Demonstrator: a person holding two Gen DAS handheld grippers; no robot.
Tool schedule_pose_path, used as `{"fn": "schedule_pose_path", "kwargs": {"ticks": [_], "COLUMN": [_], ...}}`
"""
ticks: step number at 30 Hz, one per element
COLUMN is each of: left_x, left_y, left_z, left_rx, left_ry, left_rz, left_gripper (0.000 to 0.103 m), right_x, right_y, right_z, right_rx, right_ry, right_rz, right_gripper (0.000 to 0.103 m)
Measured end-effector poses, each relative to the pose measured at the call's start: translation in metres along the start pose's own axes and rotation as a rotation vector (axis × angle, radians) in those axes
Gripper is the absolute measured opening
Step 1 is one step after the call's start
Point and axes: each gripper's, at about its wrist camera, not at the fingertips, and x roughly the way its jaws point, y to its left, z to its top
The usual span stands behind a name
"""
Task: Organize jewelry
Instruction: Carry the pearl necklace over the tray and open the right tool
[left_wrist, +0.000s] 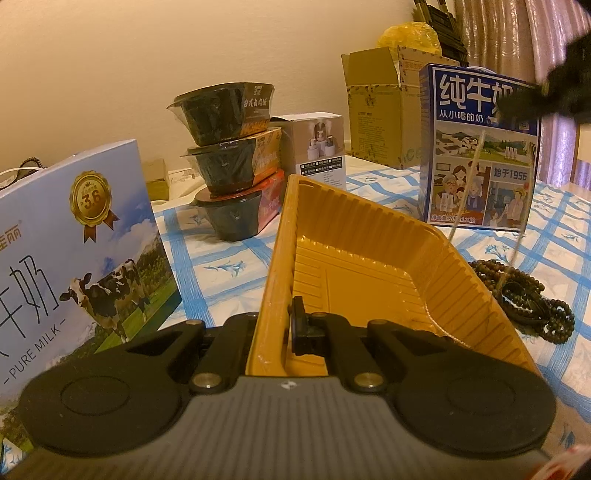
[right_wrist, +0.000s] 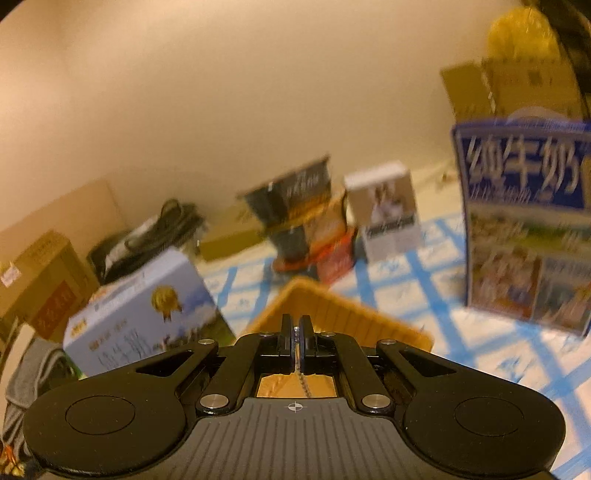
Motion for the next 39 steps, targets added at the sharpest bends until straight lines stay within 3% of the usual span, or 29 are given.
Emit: {"fn": "schedule_pose_path", "kwargs": {"ticks": [5,11,17,19,23,24,29,39], "left_x": [0.000,0.000,0.000,0.001,0.001,0.001,0.001,0.001], "left_y": [0.001,0.000,0.000,0.000,0.001,0.001,0.001,0.001], "left_z": [0.000,0.000,0.000,-0.001,-0.001,-0.001,-0.001,-0.002], "left_rx": [0.003,0.000,0.000,-0.001,-0.001,-0.002,-0.006,-0.009], "left_ry": [0.000,0.000,0.000,0.001,0.001,0.002,0.002,0.004], "left_rz": [-0.002,-0.001,0.000,0.000,0.000,0.001,0.001,0.004], "left_gripper": [0.004,0.004,0.004,0.004,0.004,0.004,0.004,0.004], "right_x": [0.024,0.024,0.040,0.042,0.035,0.030,0.002,-0.057], "right_y": [0.001,0.005,-0.003,-0.006,-0.013,-0.016,-0.033,-0.070], "right_z": [-0.020,-0.017,-0.033,-0.040,-0.048,-0.049,-0.057,-0.094], "right_rx": [0.030,0.078,0.084,0.089,0.106,0.116,0.150,0.163], "right_ry": [0.046,-0.017,0.069,0.097,0.097,0.085,0.075,0.093], "right_rz": [0.012,0.083,0.025,0.018,0.007,0.004,-0.039,-0.215], "right_gripper": [0.002,0.002,0.003,0.006,0.046,0.049,0.053,0.054]}}
